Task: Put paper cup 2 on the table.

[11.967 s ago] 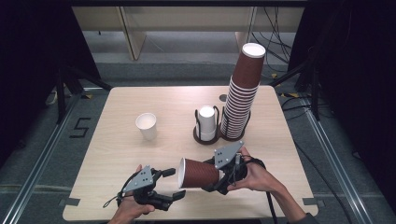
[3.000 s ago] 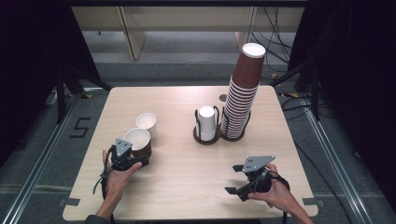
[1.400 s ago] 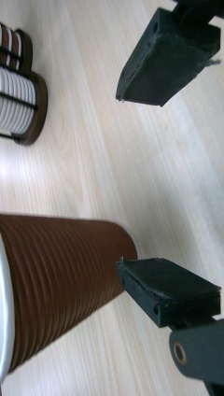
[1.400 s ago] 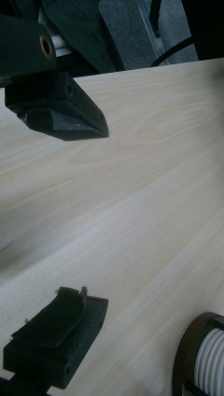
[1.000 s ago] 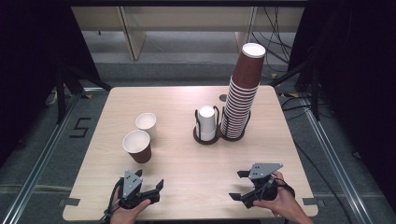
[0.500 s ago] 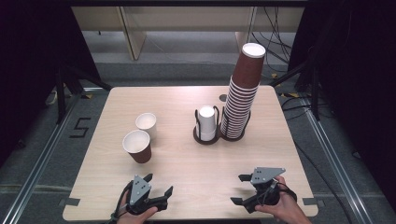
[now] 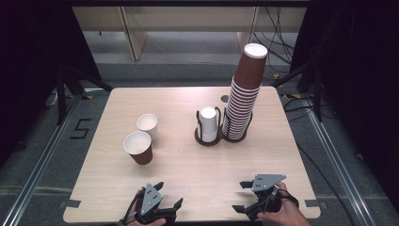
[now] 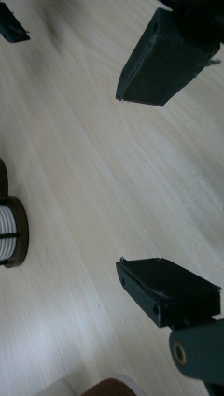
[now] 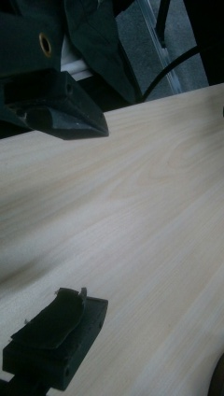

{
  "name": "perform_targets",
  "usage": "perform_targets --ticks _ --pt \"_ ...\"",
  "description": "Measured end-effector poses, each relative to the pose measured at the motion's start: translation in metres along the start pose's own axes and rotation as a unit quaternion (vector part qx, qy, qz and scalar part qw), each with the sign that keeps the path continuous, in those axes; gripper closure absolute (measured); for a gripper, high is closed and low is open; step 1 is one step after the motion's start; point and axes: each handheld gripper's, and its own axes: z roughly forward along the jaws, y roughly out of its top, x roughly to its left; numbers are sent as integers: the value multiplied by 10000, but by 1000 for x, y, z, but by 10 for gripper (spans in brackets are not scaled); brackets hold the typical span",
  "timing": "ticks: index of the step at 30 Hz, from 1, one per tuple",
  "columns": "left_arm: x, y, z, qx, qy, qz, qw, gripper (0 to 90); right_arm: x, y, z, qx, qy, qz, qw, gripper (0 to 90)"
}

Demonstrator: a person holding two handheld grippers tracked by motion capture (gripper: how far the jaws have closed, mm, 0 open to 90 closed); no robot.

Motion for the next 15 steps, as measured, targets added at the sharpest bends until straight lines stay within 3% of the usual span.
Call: perform_targets --ticks 8,9,15 --pt "-5 1 1 48 -102 205 9997 146 4 -4 5 151 61 -67 9998 158" --pt "-5 0 1 156 -64 277 9995 146 5 -4 6 197 59 -78 9998 158" --pt "-5 -1 4 238 -123 276 9993 146 5 -4 7 252 64 -77 9996 158"
